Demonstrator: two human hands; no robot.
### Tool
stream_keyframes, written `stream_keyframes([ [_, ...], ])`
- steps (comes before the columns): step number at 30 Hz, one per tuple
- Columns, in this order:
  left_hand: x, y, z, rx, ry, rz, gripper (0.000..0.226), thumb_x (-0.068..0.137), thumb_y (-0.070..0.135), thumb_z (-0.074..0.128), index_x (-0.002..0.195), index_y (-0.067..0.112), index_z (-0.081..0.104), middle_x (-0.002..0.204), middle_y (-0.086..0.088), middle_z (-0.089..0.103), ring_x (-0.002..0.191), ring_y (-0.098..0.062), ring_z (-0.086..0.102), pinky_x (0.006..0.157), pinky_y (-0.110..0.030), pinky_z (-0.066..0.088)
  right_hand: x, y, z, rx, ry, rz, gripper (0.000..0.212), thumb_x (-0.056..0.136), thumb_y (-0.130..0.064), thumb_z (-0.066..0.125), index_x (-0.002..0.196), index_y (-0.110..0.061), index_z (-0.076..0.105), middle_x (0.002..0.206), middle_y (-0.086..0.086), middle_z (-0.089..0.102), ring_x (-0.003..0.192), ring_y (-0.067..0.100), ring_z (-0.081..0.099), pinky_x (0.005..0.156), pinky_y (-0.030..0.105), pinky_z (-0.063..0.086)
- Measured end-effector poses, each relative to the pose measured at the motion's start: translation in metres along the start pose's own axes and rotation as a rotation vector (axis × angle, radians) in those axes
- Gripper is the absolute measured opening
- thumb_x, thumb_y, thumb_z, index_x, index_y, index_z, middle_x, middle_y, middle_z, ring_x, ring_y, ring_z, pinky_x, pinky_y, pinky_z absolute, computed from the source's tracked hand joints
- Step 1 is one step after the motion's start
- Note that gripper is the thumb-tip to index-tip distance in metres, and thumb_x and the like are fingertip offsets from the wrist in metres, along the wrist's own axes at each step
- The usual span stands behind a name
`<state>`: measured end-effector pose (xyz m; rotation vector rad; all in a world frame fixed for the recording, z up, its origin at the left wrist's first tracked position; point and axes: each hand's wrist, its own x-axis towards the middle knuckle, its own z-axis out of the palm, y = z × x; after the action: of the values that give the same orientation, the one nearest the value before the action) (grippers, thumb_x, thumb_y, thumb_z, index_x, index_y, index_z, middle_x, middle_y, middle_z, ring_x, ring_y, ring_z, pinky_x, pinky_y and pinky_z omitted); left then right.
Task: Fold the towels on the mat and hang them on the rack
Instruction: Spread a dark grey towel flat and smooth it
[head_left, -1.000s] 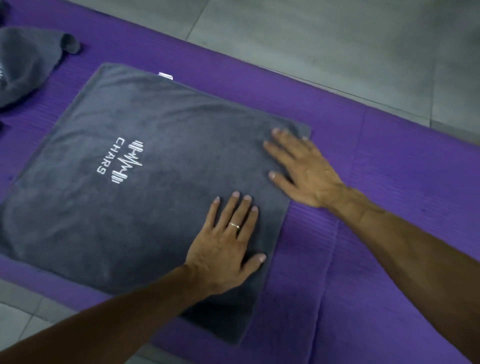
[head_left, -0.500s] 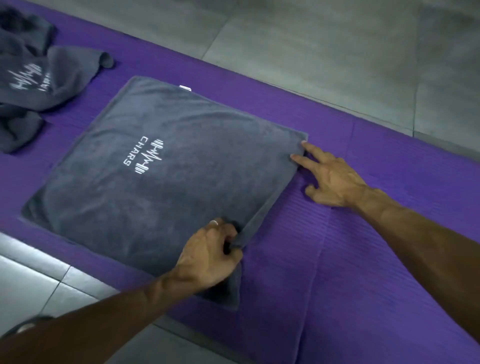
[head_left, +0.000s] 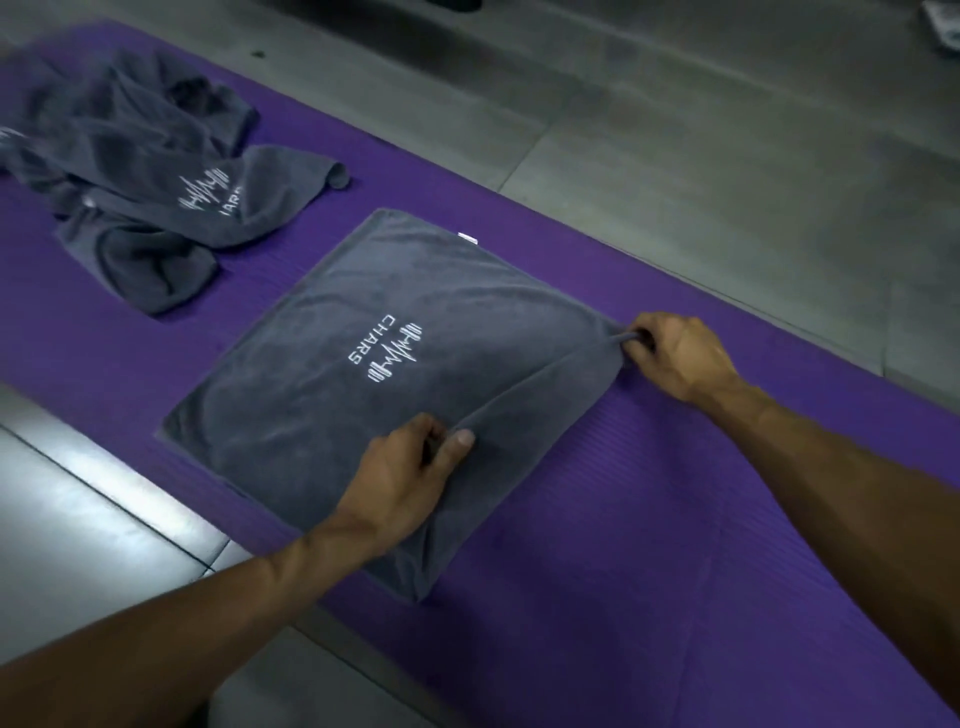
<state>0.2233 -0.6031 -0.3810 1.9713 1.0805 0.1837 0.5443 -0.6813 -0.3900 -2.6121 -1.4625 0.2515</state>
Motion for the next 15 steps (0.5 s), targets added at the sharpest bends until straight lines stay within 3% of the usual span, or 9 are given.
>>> stream_keyframes([
  [2,0.007,-0.009,-0.016,0.054,0.005,-0.03,0.029,0.077,0.053,0.071,0.077,0.029,0.056,0.065,0.011,0.058,0.067,0.0,0.055,0.056,-0.013,0.035,0.014,-0.013,-0.008,-0.015,0.031,0.014,0.018,0.088,-0.03,0.06,0.097,-0.015,0.065,0.103,0.012,0.067,0.095,0.036,0.06,0.075,0.038,0.046],
  [4,0.014,-0.02,-0.03,0.107,0.003,-0.044,0.031,0.069,0.046,0.079,0.073,0.025,0.058,0.061,0.008,0.057,0.062,-0.001,0.053,0.053,-0.013,0.035,0.029,-0.03,-0.015,-0.019,0.053,0.022,0.022,0.087,-0.034,0.062,0.097,-0.015,0.066,0.104,0.012,0.065,0.096,0.035,0.06,0.075,0.037,0.045],
  [9,0.03,-0.054,-0.059,0.043,0.03,-0.028,0.023,0.08,0.025,0.072,0.069,0.009,0.059,0.062,-0.003,0.06,0.058,-0.007,0.053,0.054,-0.018,0.039,0.072,-0.083,-0.025,-0.033,0.086,-0.073,0.023,0.089,-0.03,0.061,0.101,-0.011,0.065,0.107,0.014,0.059,0.098,0.035,0.057,0.08,0.039,0.045],
  [12,0.037,-0.08,-0.082,0.0,-0.004,-0.02,0.025,0.085,0.03,0.07,0.07,0.013,0.06,0.065,0.0,0.063,0.064,-0.01,0.06,0.059,-0.024,0.045,0.1,-0.119,-0.027,-0.054,0.091,-0.151,0.023,0.09,-0.027,0.059,0.103,-0.009,0.065,0.108,0.015,0.058,0.099,0.035,0.057,0.081,0.041,0.047],
  [15,0.042,-0.101,-0.105,-0.031,-0.026,0.012,0.019,0.087,0.031,0.069,0.072,0.027,0.059,0.065,0.015,0.063,0.064,0.002,0.06,0.057,-0.014,0.04,0.124,-0.153,-0.022,-0.08,0.088,-0.213,0.021,0.091,-0.026,0.058,0.101,-0.01,0.065,0.106,0.015,0.059,0.097,0.036,0.057,0.077,0.039,0.045],
])
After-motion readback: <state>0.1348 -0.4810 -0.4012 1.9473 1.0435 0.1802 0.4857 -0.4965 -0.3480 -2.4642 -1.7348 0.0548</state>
